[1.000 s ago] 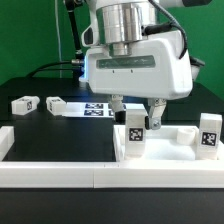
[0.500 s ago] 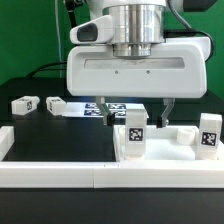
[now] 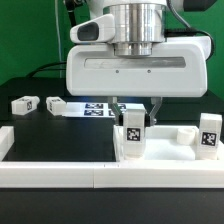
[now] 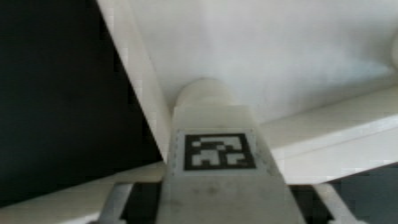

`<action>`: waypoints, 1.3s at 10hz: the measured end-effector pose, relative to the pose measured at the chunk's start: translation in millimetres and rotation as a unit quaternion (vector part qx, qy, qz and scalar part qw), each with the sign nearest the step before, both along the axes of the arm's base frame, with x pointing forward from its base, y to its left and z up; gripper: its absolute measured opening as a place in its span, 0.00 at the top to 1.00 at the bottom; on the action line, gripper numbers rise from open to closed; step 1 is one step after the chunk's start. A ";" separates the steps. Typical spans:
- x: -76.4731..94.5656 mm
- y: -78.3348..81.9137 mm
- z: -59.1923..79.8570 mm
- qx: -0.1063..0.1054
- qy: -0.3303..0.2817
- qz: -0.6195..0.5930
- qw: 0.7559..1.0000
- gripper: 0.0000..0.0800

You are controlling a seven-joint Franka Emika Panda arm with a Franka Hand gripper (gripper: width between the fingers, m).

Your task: Assemble square table

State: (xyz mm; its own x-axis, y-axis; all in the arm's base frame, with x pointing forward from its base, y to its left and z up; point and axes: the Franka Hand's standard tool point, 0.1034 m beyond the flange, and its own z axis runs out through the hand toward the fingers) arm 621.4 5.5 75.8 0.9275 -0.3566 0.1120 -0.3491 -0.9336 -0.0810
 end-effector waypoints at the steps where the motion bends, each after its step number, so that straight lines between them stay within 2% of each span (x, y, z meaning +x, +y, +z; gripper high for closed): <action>1: 0.0 -0.2 -0.1 0.005 0.001 -0.036 0.999 0.64; 3: 0.6 -1.1 -0.5 0.025 0.012 -0.186 0.982 0.64; 4: 1.5 -1.8 -0.8 0.040 0.023 -0.273 0.961 0.64; 7: 1.5 -1.9 -1.5 0.085 0.042 -0.512 0.854 0.64; 8: 1.2 0.6 -1.7 0.091 0.046 -0.562 0.821 0.64; 10: 2.7 9.4 -2.6 0.097 0.051 -0.622 0.775 0.64; 11: 2.8 10.8 -2.7 0.099 0.054 -0.644 0.756 0.64; 13: 2.4 11.4 -2.2 0.096 0.063 -0.642 0.758 0.64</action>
Offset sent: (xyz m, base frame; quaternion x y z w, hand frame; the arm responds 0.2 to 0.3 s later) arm 0.0122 0.0031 0.0009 -0.0050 -0.0387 0.3601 0.9321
